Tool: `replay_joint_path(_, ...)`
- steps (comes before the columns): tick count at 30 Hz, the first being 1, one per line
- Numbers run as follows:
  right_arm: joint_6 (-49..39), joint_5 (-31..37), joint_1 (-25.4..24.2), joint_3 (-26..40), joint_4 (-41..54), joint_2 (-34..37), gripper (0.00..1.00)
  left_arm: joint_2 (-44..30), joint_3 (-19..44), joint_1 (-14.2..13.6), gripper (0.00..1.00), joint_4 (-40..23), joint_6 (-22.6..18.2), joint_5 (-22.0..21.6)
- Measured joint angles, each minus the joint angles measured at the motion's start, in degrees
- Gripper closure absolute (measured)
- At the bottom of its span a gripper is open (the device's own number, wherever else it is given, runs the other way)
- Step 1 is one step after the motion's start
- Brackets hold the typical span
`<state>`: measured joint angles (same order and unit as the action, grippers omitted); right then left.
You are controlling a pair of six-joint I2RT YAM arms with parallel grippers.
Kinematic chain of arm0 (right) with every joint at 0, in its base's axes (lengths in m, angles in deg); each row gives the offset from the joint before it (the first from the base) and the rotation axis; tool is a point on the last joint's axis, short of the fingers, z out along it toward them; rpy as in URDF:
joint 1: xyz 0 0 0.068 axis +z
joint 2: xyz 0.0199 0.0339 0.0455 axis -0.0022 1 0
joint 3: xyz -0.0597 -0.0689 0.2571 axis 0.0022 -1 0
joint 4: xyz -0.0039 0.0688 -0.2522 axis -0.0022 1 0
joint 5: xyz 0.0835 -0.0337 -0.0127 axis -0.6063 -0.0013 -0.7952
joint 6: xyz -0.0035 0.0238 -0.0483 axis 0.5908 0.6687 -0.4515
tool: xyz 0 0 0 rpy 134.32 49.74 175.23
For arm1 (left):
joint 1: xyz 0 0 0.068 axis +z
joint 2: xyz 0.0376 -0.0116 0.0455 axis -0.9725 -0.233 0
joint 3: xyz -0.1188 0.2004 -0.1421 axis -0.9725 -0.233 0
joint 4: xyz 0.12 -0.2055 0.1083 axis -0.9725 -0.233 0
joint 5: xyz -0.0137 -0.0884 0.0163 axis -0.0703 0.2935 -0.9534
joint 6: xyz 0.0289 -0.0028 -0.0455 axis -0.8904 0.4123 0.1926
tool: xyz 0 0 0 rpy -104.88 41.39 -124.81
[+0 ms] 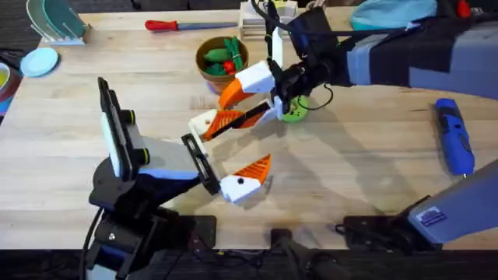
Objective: Pick up the gripper from the table and insert it into the empty holder that is missing its gripper. Then pick up a screw, insert it into the mounting hole, and use the screwdriver to tighten it. Finally, clean up the table by picking up the vegetable and placing it into the bucket.
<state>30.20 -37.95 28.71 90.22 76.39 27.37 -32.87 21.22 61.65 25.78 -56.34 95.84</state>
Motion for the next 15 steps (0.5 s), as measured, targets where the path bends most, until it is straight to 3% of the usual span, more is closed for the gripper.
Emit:
replay_joint_path(5, -1.50, 0.00, -0.26, 0.00, 0.22, 0.00, 0.295, 0.01, 0.00, 0.00, 0.008, -0.01, -0.01, 0.01)
replay_joint_path(12, -2.27, -0.73, -0.31, 0.00, 0.37, 0.00, 0.541, 0.01, 0.00, 0.00, 0.008, -0.01, 0.00, 0.00)
replay_joint_path(15, -3.14, -1.01, -0.31, 0.00, 2.38, 0.00, 0.546, 0.02, 0.00, 0.00, 0.008, 0.01, -0.01, 0.00)
